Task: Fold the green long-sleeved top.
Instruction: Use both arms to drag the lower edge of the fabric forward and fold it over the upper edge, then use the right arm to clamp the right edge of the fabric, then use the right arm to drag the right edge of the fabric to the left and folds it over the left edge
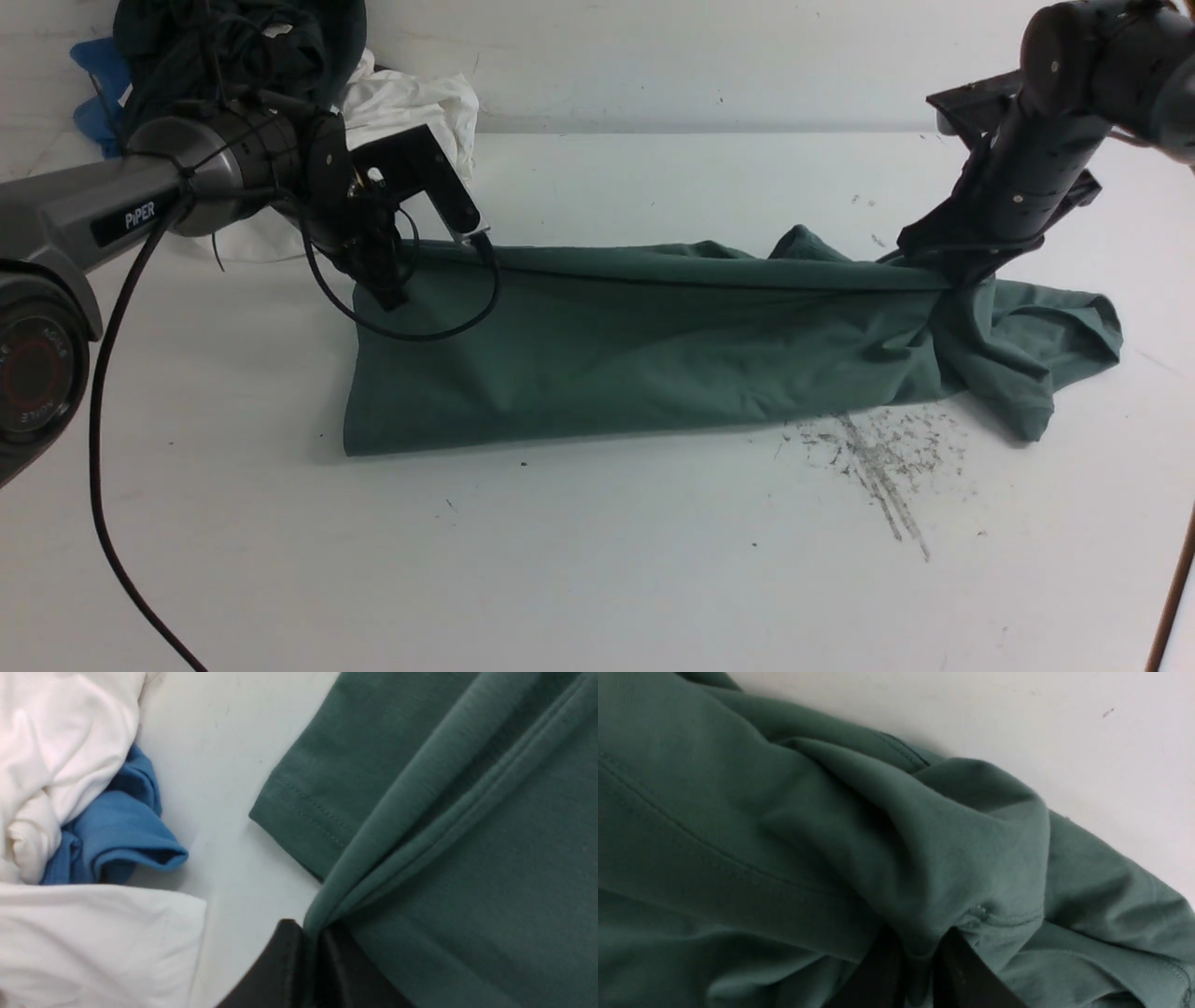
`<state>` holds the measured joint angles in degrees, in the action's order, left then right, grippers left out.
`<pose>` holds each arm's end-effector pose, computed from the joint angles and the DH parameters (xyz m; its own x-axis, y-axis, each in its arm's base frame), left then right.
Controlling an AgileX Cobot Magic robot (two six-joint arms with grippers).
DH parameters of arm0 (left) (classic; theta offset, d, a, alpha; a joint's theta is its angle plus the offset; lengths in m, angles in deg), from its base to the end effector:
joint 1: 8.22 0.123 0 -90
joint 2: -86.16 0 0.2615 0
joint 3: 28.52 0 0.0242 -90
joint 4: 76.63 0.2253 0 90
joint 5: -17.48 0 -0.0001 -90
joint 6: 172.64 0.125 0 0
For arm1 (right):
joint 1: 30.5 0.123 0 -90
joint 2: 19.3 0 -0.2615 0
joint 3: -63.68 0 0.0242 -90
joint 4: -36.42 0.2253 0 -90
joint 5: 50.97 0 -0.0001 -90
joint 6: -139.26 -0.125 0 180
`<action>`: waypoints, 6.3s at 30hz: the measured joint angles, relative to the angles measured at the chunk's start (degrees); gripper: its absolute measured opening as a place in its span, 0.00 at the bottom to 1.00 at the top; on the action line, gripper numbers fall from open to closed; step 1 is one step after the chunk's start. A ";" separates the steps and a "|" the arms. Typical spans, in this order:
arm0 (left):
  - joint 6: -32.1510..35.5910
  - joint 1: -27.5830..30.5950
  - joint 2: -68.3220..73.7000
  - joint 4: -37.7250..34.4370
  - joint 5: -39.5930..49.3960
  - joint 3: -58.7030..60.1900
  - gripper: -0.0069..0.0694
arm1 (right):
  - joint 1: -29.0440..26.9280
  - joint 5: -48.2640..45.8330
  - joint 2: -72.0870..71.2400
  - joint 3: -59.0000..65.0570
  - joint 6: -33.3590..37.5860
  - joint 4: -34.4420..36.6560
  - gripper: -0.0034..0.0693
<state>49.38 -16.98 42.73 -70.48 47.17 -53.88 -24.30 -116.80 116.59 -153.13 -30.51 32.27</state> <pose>0.4829 -0.0677 0.1471 -0.4309 0.8098 -0.3982 0.6437 0.5851 0.4932 0.4448 0.0400 0.1729 -0.9201 -0.3075 -0.2425 -0.2871 0.9508 -0.1164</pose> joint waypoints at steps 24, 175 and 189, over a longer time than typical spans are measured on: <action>-26.47 -1.51 -4.66 -6.15 17.03 -2.63 0.45 | -0.19 -4.92 -6.24 -0.43 -3.81 -4.59 0.65; -6.36 3.90 3.82 -20.97 18.19 -3.95 0.08 | -12.67 -2.09 -0.35 14.00 -2.22 10.21 0.32; -6.36 4.15 -3.46 -18.58 28.16 -5.34 0.08 | -20.45 -4.67 -19.42 13.19 -5.32 -8.96 0.16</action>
<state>43.02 -12.83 39.27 -89.06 75.33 -59.22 -44.75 -121.48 97.18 -139.94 -35.83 23.31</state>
